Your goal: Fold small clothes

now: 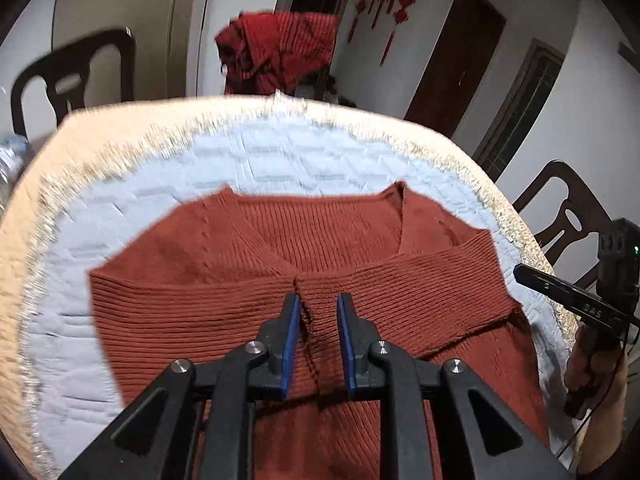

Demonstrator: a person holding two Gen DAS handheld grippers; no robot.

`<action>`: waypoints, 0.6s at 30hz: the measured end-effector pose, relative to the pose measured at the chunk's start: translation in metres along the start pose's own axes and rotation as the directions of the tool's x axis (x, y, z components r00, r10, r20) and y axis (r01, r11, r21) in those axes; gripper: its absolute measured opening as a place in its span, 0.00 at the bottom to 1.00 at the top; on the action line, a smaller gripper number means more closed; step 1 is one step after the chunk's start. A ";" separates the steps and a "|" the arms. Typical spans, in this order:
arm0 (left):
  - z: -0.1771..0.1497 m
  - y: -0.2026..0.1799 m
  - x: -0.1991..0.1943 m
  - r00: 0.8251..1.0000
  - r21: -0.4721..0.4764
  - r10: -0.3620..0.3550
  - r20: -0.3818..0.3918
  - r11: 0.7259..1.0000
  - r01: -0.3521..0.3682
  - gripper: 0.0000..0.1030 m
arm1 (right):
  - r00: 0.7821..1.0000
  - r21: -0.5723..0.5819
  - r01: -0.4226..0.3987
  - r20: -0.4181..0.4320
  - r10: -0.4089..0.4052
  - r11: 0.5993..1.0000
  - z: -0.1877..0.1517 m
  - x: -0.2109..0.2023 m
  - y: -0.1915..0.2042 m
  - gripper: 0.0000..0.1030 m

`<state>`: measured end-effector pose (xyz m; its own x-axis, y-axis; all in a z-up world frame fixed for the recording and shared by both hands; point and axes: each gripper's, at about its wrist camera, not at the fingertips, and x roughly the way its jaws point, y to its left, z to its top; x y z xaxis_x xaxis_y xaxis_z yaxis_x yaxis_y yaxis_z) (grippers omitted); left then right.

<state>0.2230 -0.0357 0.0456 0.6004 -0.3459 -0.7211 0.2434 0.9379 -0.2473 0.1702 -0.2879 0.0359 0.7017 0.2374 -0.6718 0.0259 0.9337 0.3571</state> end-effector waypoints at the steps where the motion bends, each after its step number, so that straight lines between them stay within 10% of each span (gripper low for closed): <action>1: 0.002 -0.003 -0.004 1.000 0.002 -0.018 0.014 1.000 0.018 0.21 | 1.000 -0.017 -0.001 -0.001 0.001 1.000 0.002 0.001 0.003 0.13; 11: -0.019 -0.015 0.015 0.996 0.028 -0.056 -0.063 0.998 0.058 0.29 | 0.982 -0.078 0.158 -0.096 -0.165 0.984 0.002 0.022 -0.003 0.13; 18: 0.008 -0.012 0.022 1.000 0.017 -0.015 -0.007 1.000 0.016 0.29 | 0.993 -0.065 0.097 -0.065 -0.101 0.993 0.027 0.030 0.008 0.13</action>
<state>0.2393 -0.0551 0.0383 0.5912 -0.3602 -0.7216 0.2659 0.9318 -0.2472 0.2111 -0.2801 0.0361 0.6479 0.1588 -0.7450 0.0469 0.9678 0.2471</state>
